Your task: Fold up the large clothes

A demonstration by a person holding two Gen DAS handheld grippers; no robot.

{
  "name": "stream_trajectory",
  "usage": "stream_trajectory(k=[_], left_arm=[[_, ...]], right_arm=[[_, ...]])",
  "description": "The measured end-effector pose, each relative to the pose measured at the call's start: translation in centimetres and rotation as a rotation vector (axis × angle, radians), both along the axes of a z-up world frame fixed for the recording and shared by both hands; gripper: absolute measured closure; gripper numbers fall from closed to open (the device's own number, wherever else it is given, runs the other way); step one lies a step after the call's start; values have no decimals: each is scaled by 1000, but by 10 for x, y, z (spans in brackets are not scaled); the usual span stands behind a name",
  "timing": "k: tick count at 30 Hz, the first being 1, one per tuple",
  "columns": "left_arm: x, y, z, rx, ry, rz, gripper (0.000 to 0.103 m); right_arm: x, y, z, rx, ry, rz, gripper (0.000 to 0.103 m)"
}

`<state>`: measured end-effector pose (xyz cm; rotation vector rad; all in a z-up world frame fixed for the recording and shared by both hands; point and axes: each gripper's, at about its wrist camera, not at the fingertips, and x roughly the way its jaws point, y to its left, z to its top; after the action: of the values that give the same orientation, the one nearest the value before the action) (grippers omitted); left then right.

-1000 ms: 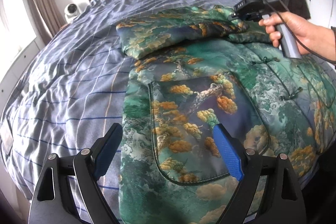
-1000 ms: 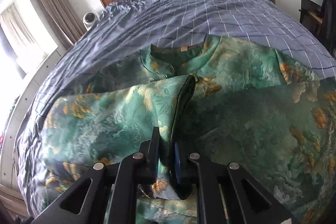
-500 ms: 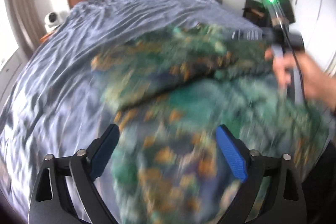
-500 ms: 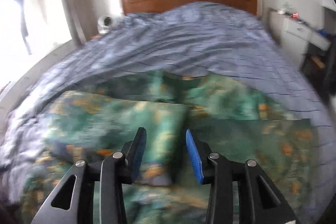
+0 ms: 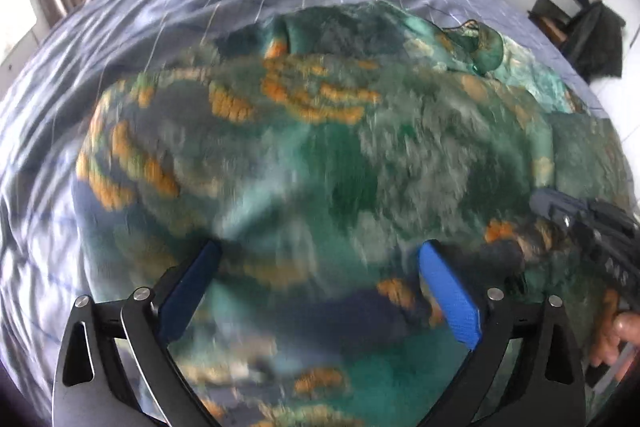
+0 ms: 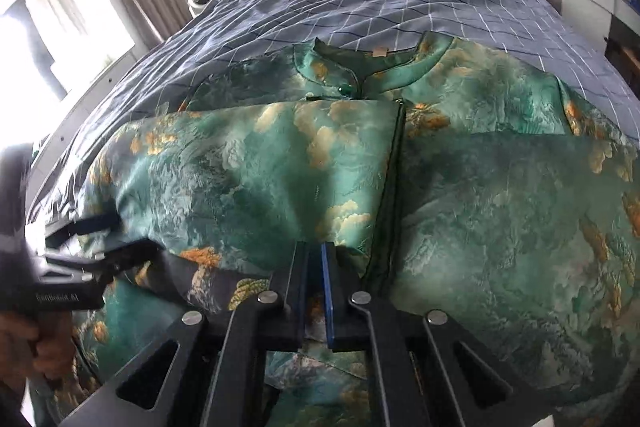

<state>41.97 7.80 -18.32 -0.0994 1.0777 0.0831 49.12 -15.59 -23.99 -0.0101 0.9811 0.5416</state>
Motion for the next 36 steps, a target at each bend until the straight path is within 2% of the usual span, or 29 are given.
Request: stream_trajectory(k=[3, 6, 10, 13, 17, 24, 29, 30, 32, 34, 36], left_arm=[[30, 11, -2, 12, 21, 21, 3], [64, 28, -5, -14, 49, 65, 2], [91, 50, -3, -51, 35, 131, 2], [97, 57, -4, -88, 29, 151, 3], [68, 43, -3, -52, 7, 104, 3], [-20, 5, 5, 21, -55, -38, 3], [-92, -6, 9, -89, -52, -83, 3], [-103, -7, 10, -111, -50, -86, 3], [-127, -12, 13, -117, -56, -92, 3], [-152, -16, 19, -87, -76, -96, 3], [-173, -18, 24, -68, -95, -97, 3]], right_arm=[[2, -1, -4, 18, 4, -9, 99], [-1, -4, -5, 42, 4, -26, 99], [-4, -2, -7, 32, -23, -35, 99], [-5, -1, -7, 32, -30, -36, 99], [-7, -4, -9, 44, -35, -41, 99], [-9, 3, -6, -10, -59, -33, 99], [-19, 11, 6, -80, -86, -27, 95], [-25, 13, 11, -100, -103, -28, 93], [-36, 14, 20, -107, -126, -24, 79], [-52, 14, 32, -105, -154, -20, 47], [-70, 13, 42, -111, -192, -15, 40]])
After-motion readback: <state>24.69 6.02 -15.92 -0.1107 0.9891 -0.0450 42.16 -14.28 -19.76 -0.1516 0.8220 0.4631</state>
